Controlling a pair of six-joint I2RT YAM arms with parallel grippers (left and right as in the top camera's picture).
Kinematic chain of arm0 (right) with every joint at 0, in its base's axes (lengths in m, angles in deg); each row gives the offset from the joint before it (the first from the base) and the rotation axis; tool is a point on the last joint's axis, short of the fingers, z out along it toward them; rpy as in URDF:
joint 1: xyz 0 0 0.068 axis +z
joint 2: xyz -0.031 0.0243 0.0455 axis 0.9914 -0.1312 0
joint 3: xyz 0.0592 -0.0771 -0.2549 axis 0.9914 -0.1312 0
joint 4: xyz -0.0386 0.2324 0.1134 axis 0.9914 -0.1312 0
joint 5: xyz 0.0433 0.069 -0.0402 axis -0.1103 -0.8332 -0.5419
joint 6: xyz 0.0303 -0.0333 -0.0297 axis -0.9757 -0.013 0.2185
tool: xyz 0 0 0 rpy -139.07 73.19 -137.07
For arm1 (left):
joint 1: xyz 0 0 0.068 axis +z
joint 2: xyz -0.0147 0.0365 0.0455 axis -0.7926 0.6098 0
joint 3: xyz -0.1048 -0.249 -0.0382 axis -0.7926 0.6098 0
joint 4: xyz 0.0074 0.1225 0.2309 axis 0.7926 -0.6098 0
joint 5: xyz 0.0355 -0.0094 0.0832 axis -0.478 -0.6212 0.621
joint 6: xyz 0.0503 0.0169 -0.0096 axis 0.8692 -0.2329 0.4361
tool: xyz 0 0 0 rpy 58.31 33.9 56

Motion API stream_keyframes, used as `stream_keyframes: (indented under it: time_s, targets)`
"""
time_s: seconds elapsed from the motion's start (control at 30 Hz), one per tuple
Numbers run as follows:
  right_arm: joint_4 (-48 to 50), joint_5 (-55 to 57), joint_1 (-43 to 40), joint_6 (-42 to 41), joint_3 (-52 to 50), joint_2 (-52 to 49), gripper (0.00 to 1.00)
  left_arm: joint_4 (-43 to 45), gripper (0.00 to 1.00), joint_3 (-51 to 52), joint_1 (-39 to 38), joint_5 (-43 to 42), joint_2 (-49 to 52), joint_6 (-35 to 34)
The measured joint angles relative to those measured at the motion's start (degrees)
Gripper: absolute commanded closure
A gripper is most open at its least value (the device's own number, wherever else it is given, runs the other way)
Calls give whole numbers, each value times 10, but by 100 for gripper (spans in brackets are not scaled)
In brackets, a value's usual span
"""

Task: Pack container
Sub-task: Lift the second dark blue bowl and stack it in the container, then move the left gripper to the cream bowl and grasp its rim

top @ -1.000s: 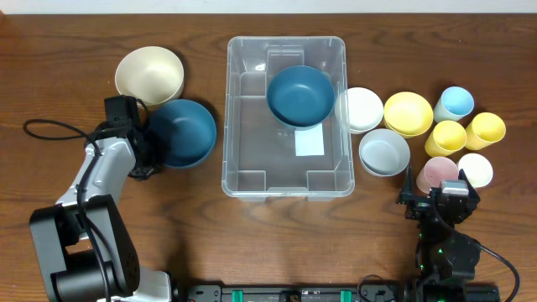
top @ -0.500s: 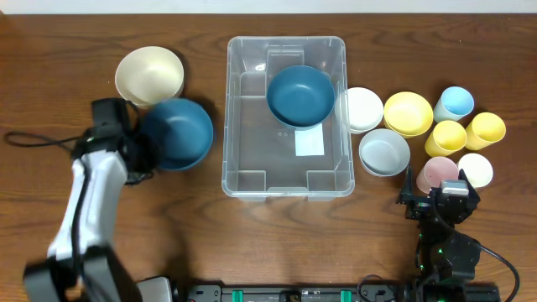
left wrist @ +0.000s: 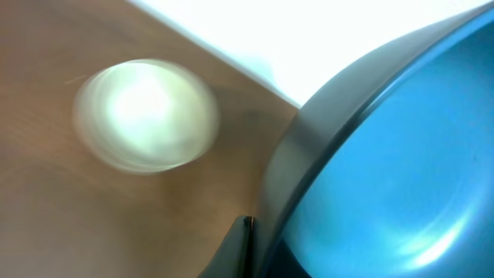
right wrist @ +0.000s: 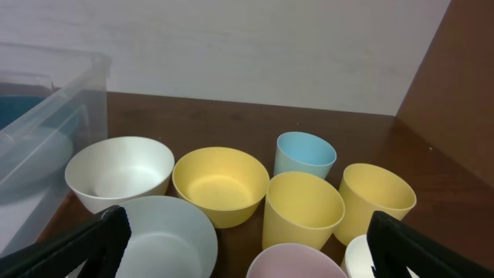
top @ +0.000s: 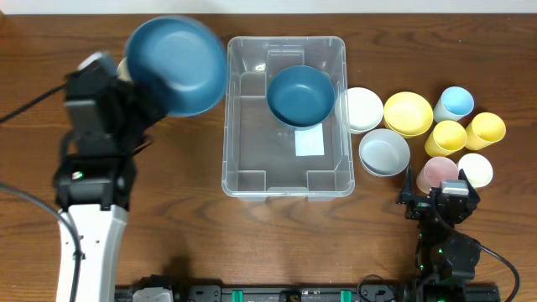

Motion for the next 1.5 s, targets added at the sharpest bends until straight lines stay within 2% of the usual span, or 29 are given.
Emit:
stream_keyframes:
  time_s: [0.13, 0.23, 0.4, 0.57, 0.83, 0.87, 0.9, 0.93, 0.97, 1.27, 1.5]
  targets:
    - [0, 0, 0, 0, 0, 0, 1, 62, 94, -25, -90, -1, 45, 4]
    - [0, 0, 0, 0, 0, 0, 1, 66, 94, -73, -148, -3, 114, 5]
    - [0, 0, 0, 0, 0, 0, 1, -10, 95, -203, -208, 11, 259, 10]
    - [0, 0, 0, 0, 0, 0, 1, -80, 95, -306, -236, 28, 375, 31]
    - [0, 0, 0, 0, 0, 0, 1, -97, 94, -322, -250, 47, 470, 39]
    - [0, 0, 0, 0, 0, 0, 1, -97, 88, -322, -250, 47, 480, 39]
    - [0, 0, 0, 0, 0, 0, 1, -98, 74, -322, -250, 47, 489, 41]
    - [0, 0, 0, 0, 0, 0, 1, -99, 57, -322, -250, 47, 497, 44]
    - [0, 0, 0, 0, 0, 0, 1, -100, 49, -322, -250, 47, 503, 44]
    - [0, 0, 0, 0, 0, 0, 1, -118, 48, -333, -242, 47, 492, 48]
    - [0, 0, 0, 0, 0, 0, 1, -178, 47, -343, -165, 90, 369, 48]
